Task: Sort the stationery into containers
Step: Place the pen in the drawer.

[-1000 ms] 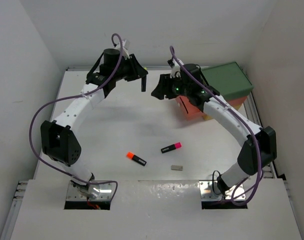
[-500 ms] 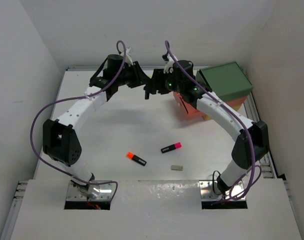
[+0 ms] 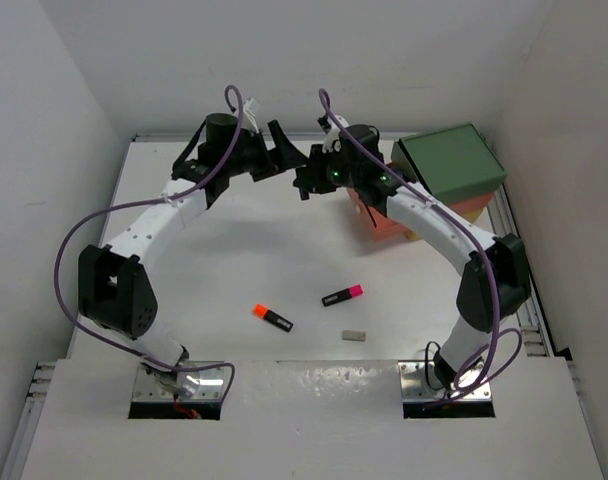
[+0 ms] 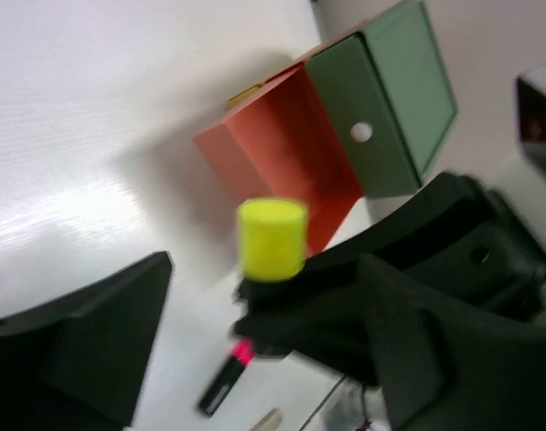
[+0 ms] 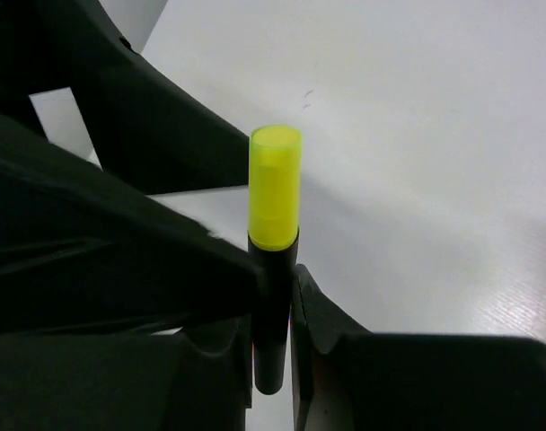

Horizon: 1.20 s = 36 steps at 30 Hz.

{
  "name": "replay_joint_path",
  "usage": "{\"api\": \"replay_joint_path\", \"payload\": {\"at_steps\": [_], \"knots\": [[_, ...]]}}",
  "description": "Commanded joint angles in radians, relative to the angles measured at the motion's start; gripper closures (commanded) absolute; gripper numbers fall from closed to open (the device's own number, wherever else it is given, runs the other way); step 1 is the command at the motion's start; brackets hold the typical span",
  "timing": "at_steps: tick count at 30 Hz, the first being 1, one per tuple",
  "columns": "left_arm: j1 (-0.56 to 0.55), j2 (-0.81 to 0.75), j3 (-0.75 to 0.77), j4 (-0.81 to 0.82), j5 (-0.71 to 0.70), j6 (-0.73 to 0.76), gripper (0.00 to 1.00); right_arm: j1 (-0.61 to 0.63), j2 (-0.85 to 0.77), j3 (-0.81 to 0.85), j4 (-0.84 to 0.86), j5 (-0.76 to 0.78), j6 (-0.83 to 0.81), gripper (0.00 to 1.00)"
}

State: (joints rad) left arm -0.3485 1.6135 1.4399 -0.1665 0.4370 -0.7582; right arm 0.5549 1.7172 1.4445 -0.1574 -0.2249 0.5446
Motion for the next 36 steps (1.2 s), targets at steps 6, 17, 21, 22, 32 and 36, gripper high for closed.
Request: {"api": "replay_joint_path", "payload": {"at_steps": [6, 17, 21, 22, 32, 36], "knots": [[0.157, -0.093, -0.016, -0.045, 0.019, 0.186, 0.00, -0.137, -0.211, -0.044, -0.132, -0.050, -0.347, 1.00], [-0.015, -0.197, -0.186, -0.301, -0.021, 1.031, 0.00, -0.274, -0.174, -0.125, -0.329, 0.124, -0.712, 1.00], [-0.024, -0.260, -0.289, -0.361, 0.096, 1.277, 0.02, -0.289, -0.078, -0.087, -0.326, 0.147, -0.719, 0.99], [-0.023, -0.268, -0.308, -0.408, 0.124, 1.325, 0.03, -0.296, -0.056, -0.078, -0.326, 0.144, -0.719, 0.99], [0.028, -0.323, -0.515, -0.680, 0.344, 1.989, 0.13, -0.329, 0.088, -0.001, -0.375, 0.127, -0.719, 0.72], [-0.003, -0.296, -0.558, -0.737, 0.310, 2.140, 0.15, -0.325, 0.072, 0.017, -0.410, 0.119, -0.693, 0.53]]}}
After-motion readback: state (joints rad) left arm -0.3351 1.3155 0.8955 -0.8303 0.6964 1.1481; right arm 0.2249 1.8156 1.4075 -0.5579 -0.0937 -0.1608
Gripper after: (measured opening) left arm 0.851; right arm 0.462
